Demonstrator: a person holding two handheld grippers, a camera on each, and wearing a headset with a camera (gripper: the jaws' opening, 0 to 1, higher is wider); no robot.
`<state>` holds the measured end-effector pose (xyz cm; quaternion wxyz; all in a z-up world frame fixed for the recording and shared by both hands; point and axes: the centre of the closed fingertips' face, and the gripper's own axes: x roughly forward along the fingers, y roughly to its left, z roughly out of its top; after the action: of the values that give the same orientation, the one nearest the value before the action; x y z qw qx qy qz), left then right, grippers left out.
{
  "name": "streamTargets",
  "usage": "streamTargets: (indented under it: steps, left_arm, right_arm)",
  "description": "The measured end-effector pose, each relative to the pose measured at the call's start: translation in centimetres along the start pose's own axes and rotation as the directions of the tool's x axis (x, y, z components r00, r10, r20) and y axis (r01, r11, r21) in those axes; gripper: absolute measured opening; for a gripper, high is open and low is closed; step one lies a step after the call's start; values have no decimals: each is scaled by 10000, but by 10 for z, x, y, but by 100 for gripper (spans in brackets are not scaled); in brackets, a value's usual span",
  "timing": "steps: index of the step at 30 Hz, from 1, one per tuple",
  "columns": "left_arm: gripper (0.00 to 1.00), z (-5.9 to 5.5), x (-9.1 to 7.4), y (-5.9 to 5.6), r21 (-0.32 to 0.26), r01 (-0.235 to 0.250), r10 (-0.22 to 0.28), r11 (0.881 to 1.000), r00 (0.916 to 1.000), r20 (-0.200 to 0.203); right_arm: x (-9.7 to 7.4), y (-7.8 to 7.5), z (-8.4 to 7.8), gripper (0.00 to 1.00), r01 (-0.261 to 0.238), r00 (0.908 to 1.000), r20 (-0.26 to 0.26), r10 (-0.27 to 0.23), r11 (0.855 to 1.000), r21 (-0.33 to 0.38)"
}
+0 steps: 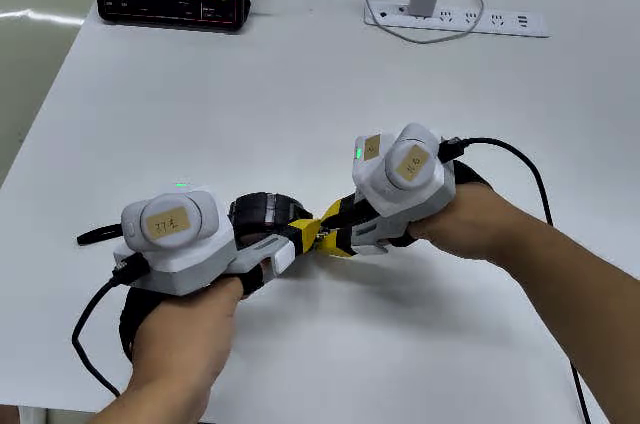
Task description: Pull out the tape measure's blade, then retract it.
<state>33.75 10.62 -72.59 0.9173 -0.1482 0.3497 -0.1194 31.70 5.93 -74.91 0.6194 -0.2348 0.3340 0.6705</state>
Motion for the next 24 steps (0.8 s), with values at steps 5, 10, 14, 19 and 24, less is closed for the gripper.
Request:
streamTargets:
  steps: [5,10,14,19,24]
  left_arm:
    - [59,0,0,-1,89,-11,11,10000,10000,-8]
    - [60,-1,0,-1,148,-36,36,9999,10000,-2]
    - [60,0,0,-1,156,167,-165,9997,9998,-103]
    - [60,0,0,-2,144,220,-219,9997,9997,-46]
    - [60,0,0,-2,200,185,-186,9996,9998,35]
  right_arm:
    - [1,1,-3,10,38,10000,2,-38,10000,-64]
    - [1,0,-3,11,141,9999,35,-141,9998,-122]
    - [1,1,-4,12,166,9999,-39,-167,9998,-72]
    - [0,2,-2,15,158,9999,-13,-158,9998,-92]
    - [-2,1,-3,18,201,9998,21,-201,9998,40]
